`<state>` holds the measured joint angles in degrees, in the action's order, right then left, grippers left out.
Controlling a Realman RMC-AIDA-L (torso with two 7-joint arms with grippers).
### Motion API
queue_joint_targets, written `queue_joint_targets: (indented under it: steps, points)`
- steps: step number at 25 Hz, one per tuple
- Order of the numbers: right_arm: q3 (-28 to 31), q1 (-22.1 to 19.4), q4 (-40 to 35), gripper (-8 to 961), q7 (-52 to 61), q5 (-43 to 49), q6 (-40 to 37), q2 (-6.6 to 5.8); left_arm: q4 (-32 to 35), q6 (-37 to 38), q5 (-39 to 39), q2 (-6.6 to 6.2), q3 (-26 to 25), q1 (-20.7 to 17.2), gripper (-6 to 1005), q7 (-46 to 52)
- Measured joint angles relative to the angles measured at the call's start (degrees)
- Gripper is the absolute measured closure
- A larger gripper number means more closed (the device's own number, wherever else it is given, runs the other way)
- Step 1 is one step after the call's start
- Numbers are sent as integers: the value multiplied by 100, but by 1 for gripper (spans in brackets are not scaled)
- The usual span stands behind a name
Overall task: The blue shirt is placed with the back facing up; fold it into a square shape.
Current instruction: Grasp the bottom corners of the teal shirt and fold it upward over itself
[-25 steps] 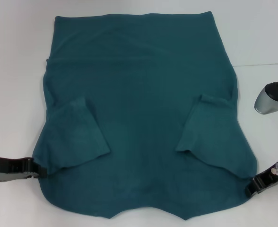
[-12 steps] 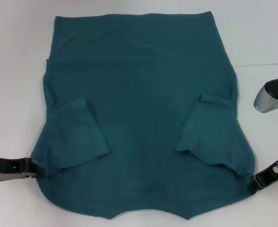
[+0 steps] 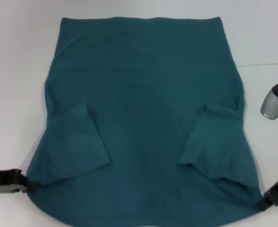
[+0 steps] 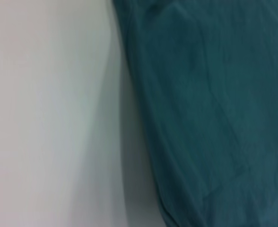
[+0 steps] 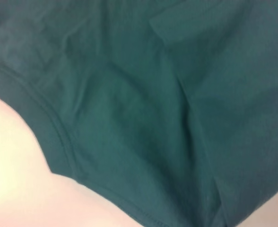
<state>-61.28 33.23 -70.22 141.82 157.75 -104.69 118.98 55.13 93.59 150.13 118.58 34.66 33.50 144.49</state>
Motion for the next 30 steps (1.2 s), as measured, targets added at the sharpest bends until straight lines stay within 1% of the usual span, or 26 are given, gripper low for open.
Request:
queue_joint_targets:
  steps: [4, 9, 13, 18, 22, 26, 30]
  points:
    - [182, 9, -7, 895, -299, 26, -474, -33, 92, 546, 120, -17, -3, -118, 976, 62]
    - [121, -56, 54, 895, -614, 94, -923, -80, 148, 1139, 347, 34, -4, -252, 976, 54]
    - [4, -93, 142, 895, -692, 152, -942, -87, 334, 1689, 396, 73, -4, -424, 976, 44]
    - [-318, -193, 263, 894, -685, 145, -973, -79, 604, 2326, 424, 137, -4, -612, 975, 48]
    - [-510, -288, 255, 894, -644, 122, -984, -62, 656, 2500, 489, 195, 31, -744, 975, 96]
    - [-493, -364, 234, 894, -631, 82, -987, -67, 528, 2509, 600, 253, 99, -838, 975, 77]
    - [-369, -408, 223, 894, -707, -179, -978, -108, 457, 2513, 454, 274, 68, -842, 975, -15]
